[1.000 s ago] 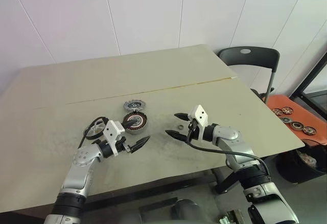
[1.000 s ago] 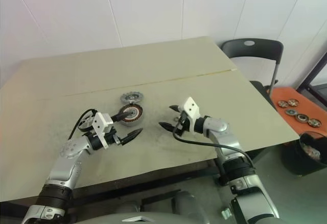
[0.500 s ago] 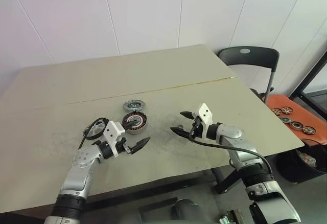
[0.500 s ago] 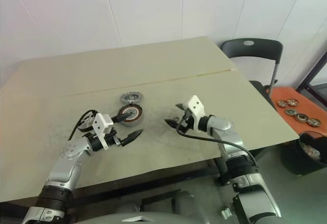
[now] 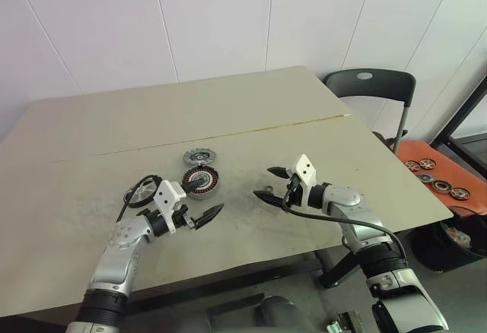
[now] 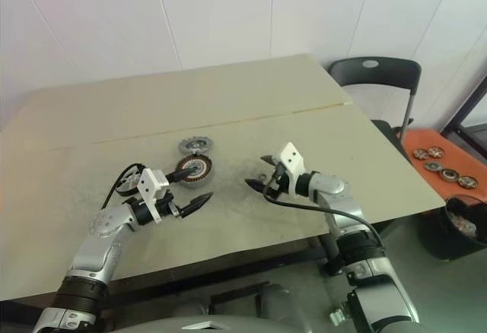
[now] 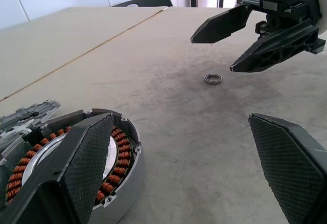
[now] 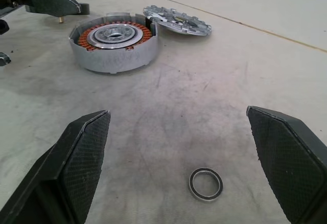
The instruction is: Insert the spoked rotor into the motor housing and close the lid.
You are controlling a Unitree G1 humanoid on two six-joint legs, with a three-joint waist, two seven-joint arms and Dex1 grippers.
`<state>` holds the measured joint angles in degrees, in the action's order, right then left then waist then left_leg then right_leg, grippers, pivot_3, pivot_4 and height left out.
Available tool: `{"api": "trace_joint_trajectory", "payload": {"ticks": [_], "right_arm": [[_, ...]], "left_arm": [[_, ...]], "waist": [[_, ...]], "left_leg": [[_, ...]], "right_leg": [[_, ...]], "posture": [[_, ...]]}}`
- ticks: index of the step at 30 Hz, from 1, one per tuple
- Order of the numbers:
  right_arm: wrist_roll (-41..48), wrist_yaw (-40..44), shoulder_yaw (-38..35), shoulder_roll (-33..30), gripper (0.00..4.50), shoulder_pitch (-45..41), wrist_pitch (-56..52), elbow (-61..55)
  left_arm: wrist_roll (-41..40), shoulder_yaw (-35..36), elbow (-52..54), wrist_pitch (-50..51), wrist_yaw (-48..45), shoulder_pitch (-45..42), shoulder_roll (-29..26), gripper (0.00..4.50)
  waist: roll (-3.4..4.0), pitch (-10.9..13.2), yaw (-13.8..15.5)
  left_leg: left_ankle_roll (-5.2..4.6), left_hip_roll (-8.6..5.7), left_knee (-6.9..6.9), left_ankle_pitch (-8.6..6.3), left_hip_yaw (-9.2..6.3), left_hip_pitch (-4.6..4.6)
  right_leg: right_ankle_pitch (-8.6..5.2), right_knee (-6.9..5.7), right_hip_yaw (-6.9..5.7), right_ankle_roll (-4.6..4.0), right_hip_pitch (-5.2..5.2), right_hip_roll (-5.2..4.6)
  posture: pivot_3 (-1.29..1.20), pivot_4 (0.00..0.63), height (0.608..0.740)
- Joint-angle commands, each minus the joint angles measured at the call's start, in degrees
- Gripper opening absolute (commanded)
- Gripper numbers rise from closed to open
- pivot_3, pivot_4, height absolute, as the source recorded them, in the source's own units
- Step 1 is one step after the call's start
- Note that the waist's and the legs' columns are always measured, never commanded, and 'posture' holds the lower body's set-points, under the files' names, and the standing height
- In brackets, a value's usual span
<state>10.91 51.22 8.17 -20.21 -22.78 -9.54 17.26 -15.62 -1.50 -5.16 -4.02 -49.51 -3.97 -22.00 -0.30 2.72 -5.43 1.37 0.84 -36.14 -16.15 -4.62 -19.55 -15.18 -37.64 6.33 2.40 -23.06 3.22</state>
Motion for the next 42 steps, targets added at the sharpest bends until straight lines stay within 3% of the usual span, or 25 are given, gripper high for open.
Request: {"api": "trace_joint_trajectory", "payload": {"ticks": [1,20,29,42], "right_arm": [[0.6,0.8,0.7,1.3,4.46,-1.9,0.1,-2.9],[-15.5,11.2,18.2,10.1,4.46,-28.1,8.0,21.0],[-20.1,11.7,19.4,15.2,4.46,-37.7,12.0,31.8],[-26.9,8.0,21.1,23.7,4.46,-42.0,15.7,45.8]], "left_arm": [[-0.4,1.0,1.0,-0.4,0.4,-0.9,-0.7,4.5],[-0.9,6.8,1.9,-1.6,2.6,2.9,-5.0,4.5],[-0.8,9.2,0.3,-2.2,2.8,3.9,-7.1,4.5],[-0.8,10.2,0.2,-3.3,3.7,5.2,-7.4,4.5]], "waist": [[0.0,0.0,0.0],[0.02,0.0,-0.1],[0.03,0.0,-0.3],[0.06,0.0,-0.3]], "left_leg": [[0.0,0.0,0.0,0.0,0.0,0.0],[0.0,0.02,0.01,0.0,-0.04,-0.05],[0.0,0.05,0.04,0.0,-0.07,-0.02],[0.0,0.04,0.03,0.0,-0.08,-0.04]], "right_leg": [[0.0,0.0,0.0,0.0,0.0,0.0],[0.1,-0.13,-0.03,0.15,-0.14,-0.05],[0.09,-0.27,-0.04,0.12,-0.21,-0.03],[0.02,-0.32,-0.07,-0.01,-0.24,-0.15]], "posture": [[0.0,0.0,0.74],[0.0,0.0,0.74],[0.0,0.0,0.74],[0.0,0.0,0.74]]}}
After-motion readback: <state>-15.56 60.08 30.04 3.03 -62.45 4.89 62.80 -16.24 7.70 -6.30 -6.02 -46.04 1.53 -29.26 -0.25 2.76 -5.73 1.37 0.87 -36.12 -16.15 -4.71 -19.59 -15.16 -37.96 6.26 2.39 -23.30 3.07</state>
